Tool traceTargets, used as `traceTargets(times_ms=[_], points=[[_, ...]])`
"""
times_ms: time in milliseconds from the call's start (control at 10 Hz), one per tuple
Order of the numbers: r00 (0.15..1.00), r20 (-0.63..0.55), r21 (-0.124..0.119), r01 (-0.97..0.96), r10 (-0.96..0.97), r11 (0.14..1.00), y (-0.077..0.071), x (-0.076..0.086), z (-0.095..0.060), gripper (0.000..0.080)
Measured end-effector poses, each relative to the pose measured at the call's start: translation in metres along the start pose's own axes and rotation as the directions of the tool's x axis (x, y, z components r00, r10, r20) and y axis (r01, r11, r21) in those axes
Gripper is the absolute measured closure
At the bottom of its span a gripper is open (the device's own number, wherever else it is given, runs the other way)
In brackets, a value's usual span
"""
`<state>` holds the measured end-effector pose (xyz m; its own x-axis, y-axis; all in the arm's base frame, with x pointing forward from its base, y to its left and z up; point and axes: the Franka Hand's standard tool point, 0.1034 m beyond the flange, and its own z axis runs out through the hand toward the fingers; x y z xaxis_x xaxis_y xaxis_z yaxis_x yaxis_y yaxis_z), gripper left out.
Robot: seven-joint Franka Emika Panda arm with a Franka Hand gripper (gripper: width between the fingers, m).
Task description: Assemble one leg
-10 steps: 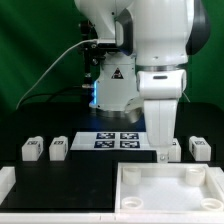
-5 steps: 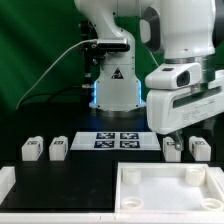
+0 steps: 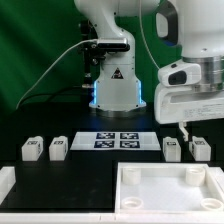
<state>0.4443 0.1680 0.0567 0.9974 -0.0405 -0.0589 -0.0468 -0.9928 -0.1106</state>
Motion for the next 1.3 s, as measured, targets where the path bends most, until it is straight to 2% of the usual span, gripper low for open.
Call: traceTargets(times_ms=[200,300,400,500,800,900,1000,1100,1300], points=[[0.998,0.066,-0.015,0.002,-0.001,1.000,-0.003,-0.003,0.001,0.0151],[0.995,0.104,-0.022,0.016,-0.013,1.000,-0.002,-0.011,0.007,0.0151],[0.985,0.161,-0.020,0.068,-0.064,0.997,0.002,-0.017,0.012,0.0151],[0.960,0.276,-0.032,0.067,-0.056,0.997,0.005,-0.023,0.010,0.0151],[0.855,0.518,-0.038,0.063,-0.034,0.997,0.004,-0.023,0.012,0.0151],[0.778,0.628,-0.068,0.046,0.007,0.997,0.003,-0.037,0.016,0.0151],[0.703,0.711,-0.072,0.053,0.014,0.996,0.000,-0.040,0.022,0.0151],[0.687,0.727,-0.069,0.052,0.014,0.996,-0.002,-0.035,0.028,0.0151],[0.691,0.723,-0.067,0.053,0.012,0.996,-0.002,-0.035,0.028,0.0151]])
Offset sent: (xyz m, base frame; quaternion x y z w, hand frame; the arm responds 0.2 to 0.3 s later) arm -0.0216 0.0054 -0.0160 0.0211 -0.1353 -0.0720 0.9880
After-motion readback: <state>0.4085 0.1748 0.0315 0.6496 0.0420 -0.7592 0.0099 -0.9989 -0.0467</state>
